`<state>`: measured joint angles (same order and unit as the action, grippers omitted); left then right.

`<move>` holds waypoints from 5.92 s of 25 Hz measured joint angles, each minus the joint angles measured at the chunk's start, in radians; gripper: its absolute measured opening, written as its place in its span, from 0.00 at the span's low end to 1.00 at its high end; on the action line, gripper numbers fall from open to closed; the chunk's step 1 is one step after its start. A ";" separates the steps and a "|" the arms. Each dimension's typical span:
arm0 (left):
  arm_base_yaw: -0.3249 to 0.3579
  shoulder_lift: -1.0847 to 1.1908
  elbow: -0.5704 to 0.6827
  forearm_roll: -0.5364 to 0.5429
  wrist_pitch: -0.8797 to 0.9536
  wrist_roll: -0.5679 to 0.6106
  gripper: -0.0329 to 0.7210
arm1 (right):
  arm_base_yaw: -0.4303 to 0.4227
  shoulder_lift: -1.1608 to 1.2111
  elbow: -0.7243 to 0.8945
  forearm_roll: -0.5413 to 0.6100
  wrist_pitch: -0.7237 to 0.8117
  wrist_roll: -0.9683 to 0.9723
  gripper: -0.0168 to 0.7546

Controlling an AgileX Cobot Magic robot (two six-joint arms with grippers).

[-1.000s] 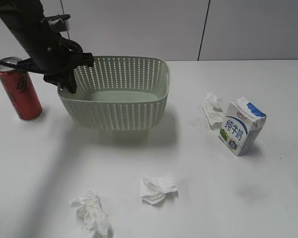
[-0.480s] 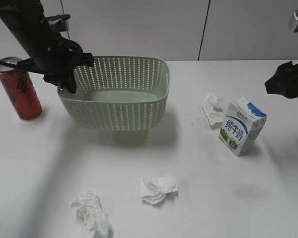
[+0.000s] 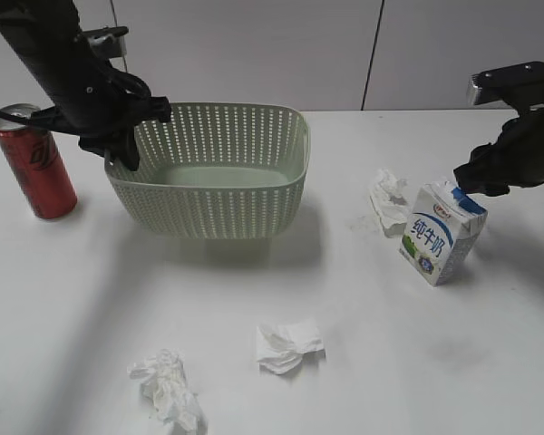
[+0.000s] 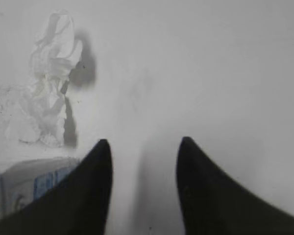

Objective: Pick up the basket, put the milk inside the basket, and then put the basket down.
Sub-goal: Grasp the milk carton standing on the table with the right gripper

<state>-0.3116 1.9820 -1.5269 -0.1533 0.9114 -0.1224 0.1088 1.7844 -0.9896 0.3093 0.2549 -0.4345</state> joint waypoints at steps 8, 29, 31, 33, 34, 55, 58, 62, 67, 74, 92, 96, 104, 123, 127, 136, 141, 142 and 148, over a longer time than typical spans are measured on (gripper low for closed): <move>0.000 0.000 0.000 0.002 0.001 0.000 0.04 | 0.000 0.022 -0.024 0.007 -0.034 -0.001 0.02; 0.000 0.000 0.000 0.002 0.009 0.000 0.04 | 0.000 -0.216 -0.067 0.006 0.177 -0.002 0.83; 0.000 0.000 0.000 0.002 0.013 0.000 0.04 | 0.000 -0.262 -0.067 0.006 0.259 0.003 0.83; 0.000 0.000 0.000 0.002 0.016 0.000 0.04 | 0.000 -0.314 -0.067 0.004 0.358 0.030 0.82; 0.000 0.000 0.000 0.002 0.017 0.000 0.04 | 0.000 -0.336 -0.067 -0.001 0.400 0.052 0.81; 0.000 0.000 0.000 -0.030 0.029 0.000 0.04 | 0.000 -1.079 0.161 -0.175 0.825 0.361 0.79; 0.000 0.000 0.000 -0.030 0.029 0.000 0.04 | 0.000 -1.225 0.235 -0.175 0.824 0.361 0.79; 0.000 0.000 0.000 -0.032 0.029 0.000 0.04 | 0.000 -1.418 0.324 -0.175 0.792 0.362 0.79; 0.000 0.000 0.000 -0.032 0.030 0.000 0.04 | 0.000 -1.632 0.417 -0.175 0.740 0.362 0.79; 0.000 -0.001 0.000 -0.033 0.032 0.000 0.04 | 0.000 -1.788 0.517 -0.194 0.735 0.362 0.79; 0.000 -0.001 0.000 -0.035 0.039 0.000 0.04 | 0.000 -1.790 0.570 -0.196 0.691 0.365 0.79; 0.000 -0.001 0.000 -0.035 0.039 -0.001 0.04 | 0.000 -1.786 0.543 -0.184 0.598 0.361 0.79; 0.000 -0.001 0.000 -0.039 0.039 -0.002 0.04 | 0.000 -1.520 0.526 -0.089 0.272 0.223 0.88; 0.000 -0.001 0.000 -0.037 0.037 -0.002 0.04 | 0.052 -0.500 0.163 0.146 0.231 -0.067 0.89; 0.000 -0.001 0.000 -0.036 0.037 -0.002 0.04 | 0.118 -0.390 0.148 0.091 0.213 -0.077 0.89; 0.000 -0.001 0.000 -0.031 0.036 -0.002 0.04 | 0.124 -0.202 0.148 0.058 0.091 -0.080 0.88; 0.000 -0.001 0.000 -0.029 0.036 -0.002 0.04 | 0.124 -0.098 0.145 0.057 0.042 -0.081 0.87; 0.000 -0.001 0.000 -0.029 0.036 -0.002 0.04 | 0.124 -0.075 0.144 0.057 0.036 -0.081 0.87; 0.000 -0.001 0.000 -0.029 0.036 -0.002 0.04 | 0.124 -0.003 0.144 0.057 0.028 -0.081 0.66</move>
<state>-0.3116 1.9814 -1.5269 -0.1823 0.9470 -0.1244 0.2329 1.7813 -0.8455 0.3665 0.2833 -0.5156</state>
